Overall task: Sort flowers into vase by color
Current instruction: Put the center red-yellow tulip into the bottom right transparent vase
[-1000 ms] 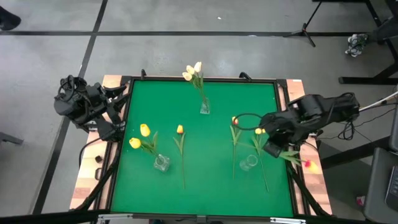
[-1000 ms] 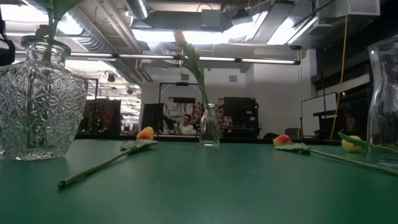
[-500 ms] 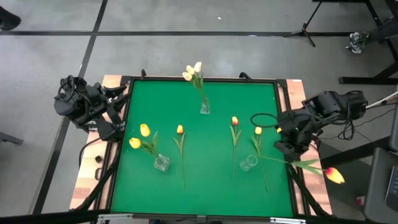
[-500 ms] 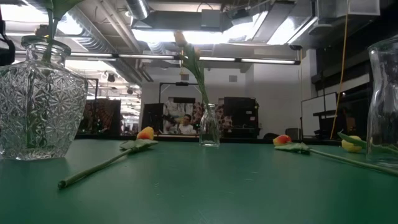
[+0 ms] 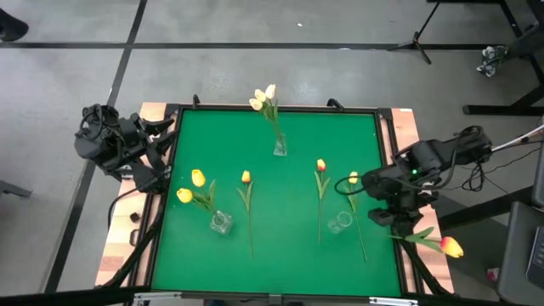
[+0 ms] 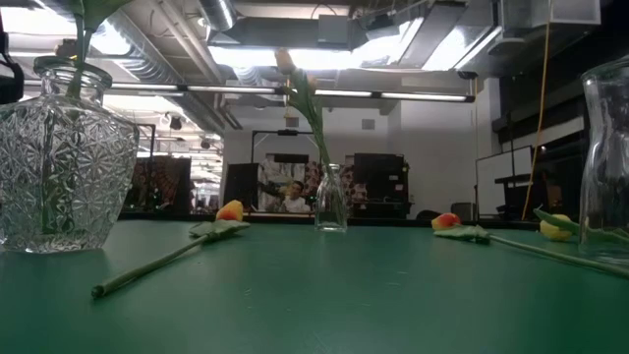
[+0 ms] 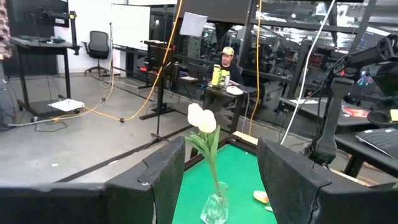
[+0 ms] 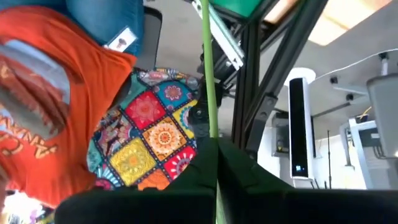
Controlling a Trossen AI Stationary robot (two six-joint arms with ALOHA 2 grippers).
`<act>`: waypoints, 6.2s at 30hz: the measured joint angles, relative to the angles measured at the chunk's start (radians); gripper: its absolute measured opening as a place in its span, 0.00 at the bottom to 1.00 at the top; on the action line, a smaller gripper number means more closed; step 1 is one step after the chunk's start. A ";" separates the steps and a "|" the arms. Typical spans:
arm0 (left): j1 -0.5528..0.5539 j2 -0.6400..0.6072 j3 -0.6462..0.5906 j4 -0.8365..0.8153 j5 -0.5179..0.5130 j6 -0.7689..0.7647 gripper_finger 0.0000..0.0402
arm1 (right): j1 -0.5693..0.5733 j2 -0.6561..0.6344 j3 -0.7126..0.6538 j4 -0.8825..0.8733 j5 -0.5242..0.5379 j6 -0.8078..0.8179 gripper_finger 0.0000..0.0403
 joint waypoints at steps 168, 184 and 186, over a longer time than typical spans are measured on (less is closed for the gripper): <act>0.000 0.000 0.000 -0.106 0.031 -0.034 0.49 | -0.403 0.108 -0.142 0.131 0.146 -0.469 0.00; 0.000 0.000 0.000 -0.107 0.064 -0.035 0.49 | -0.403 0.231 -0.142 0.132 0.116 -0.624 0.00; 0.000 0.000 0.000 -0.106 0.064 -0.035 0.49 | -0.403 0.231 -0.142 0.132 0.125 -0.624 0.00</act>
